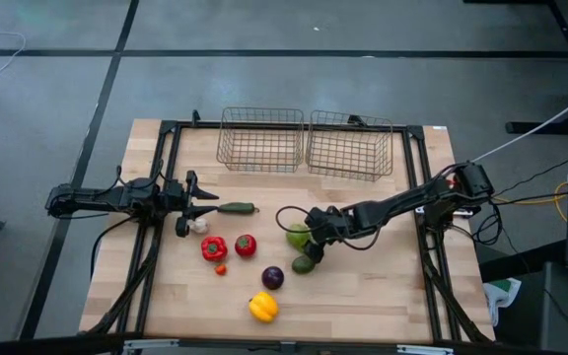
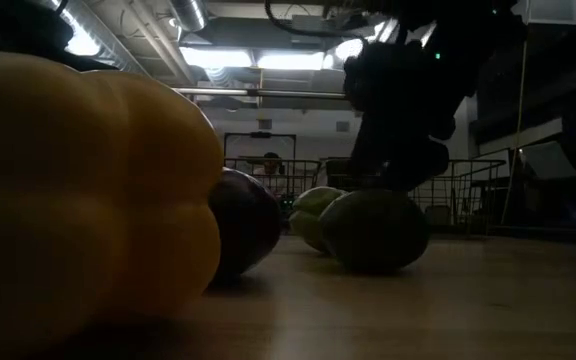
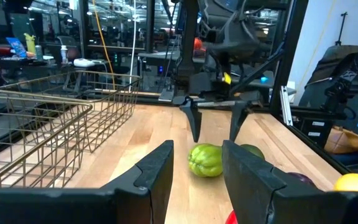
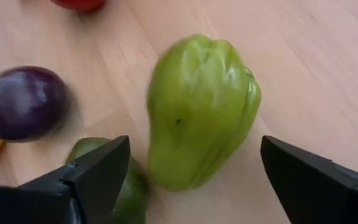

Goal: Sort produce into baskets
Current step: Put the green chayote into the right gold wire basket

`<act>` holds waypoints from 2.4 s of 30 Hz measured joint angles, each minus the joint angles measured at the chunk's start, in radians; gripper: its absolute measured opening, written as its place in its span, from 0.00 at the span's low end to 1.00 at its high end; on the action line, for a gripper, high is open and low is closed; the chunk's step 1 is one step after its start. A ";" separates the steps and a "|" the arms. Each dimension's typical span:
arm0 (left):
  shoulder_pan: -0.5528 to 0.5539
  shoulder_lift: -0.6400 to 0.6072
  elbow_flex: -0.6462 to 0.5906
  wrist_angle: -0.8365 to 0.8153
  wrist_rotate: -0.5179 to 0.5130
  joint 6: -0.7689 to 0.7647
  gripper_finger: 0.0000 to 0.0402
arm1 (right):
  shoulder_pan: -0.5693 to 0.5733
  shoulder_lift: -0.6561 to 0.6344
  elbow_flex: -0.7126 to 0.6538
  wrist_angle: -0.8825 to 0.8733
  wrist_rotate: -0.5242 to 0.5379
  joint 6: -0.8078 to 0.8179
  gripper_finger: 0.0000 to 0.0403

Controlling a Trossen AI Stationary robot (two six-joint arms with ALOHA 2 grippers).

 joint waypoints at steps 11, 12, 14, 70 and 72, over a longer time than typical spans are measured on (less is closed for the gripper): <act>0.000 0.000 0.000 0.000 0.000 0.000 0.33 | 0.000 0.050 -0.001 0.046 -0.015 0.013 0.92; 0.000 0.000 0.000 0.000 0.000 0.000 0.33 | 0.000 0.050 -0.002 0.045 -0.009 0.013 0.92; 0.000 0.000 0.000 0.000 0.000 0.000 0.33 | 0.000 0.050 -0.003 0.044 -0.008 0.012 0.92; 0.000 0.000 0.000 0.000 0.000 0.000 0.33 | -0.004 -0.119 0.000 -0.068 0.233 -0.063 0.57; 0.000 0.000 0.000 0.000 0.000 0.000 0.33 | -0.012 -0.163 0.000 -0.106 0.285 -0.077 0.57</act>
